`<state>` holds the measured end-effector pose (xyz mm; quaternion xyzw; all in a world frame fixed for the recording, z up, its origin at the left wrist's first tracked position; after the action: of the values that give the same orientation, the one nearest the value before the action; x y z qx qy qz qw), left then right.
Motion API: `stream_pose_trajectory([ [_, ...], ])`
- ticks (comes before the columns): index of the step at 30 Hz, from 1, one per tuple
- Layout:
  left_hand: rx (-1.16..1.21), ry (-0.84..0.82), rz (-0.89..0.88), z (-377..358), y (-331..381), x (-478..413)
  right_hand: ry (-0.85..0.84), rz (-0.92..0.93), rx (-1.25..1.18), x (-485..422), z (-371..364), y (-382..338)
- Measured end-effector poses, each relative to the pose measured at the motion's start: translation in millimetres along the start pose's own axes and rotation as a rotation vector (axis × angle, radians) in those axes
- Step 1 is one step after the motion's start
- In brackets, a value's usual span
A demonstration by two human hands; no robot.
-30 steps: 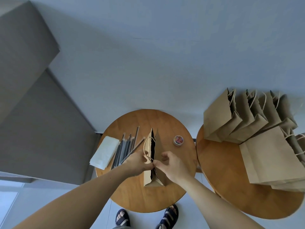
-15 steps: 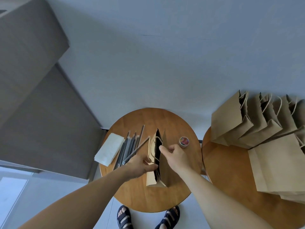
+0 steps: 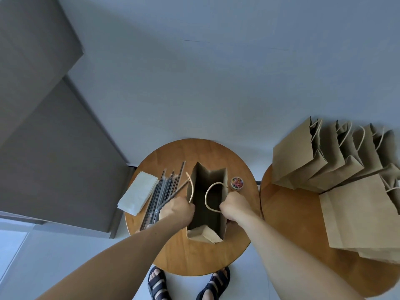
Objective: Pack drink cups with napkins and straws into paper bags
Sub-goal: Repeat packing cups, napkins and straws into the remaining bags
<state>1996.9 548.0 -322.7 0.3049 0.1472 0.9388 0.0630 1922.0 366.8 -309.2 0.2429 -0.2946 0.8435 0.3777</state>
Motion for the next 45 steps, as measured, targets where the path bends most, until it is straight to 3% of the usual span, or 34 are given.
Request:
stream_pose_trajectory([
  [5, -0.035, 0.07, 0.102, 20, -31, -6, -0.032, -0.135, -0.085, -6, 20, 31],
  [9, 0.041, 0.053, 0.075, 19, -43, -5, -0.065, -0.108, -0.124, -4, 16, 31],
  [13, 0.177, -0.189, -0.123, 2, -30, -4, -0.108, -0.001, -0.103, 1, 12, 14],
  [19, 0.279, -0.367, -0.173, 16, -32, -5, -0.134, 0.047, -0.148, 8, 21, 4],
  [23, 0.165, -0.522, -0.248, 37, -29, 1, -0.159, 0.09, -0.142, 12, 32, -2],
  [25, 0.085, -0.42, -0.254, 54, -22, -1, -0.124, 0.131, -0.124, 12, 44, -9],
  [30, -0.077, 0.017, -0.249, 113, 9, -4, 0.028, 0.272, -0.066, 16, 79, -41],
  [36, -0.218, 0.254, -0.249, 193, 30, 11, 0.104, 0.451, 0.065, 32, 111, -109],
  [45, -0.186, 0.549, -0.314, 344, 6, 48, 0.254, 0.636, 0.125, 85, 157, -259],
])
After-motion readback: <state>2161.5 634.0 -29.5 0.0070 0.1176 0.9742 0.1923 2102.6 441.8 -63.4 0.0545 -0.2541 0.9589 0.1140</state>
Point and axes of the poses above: each hand's wrist, its own x-axis away from the middle knuckle, its own z-axis out of the back of the hand, y = z × x, the point moved 4 cm from there along -x, towards the middle knuckle, and after that the axes turned 2 degrees about -z, right-handed, at the moved point
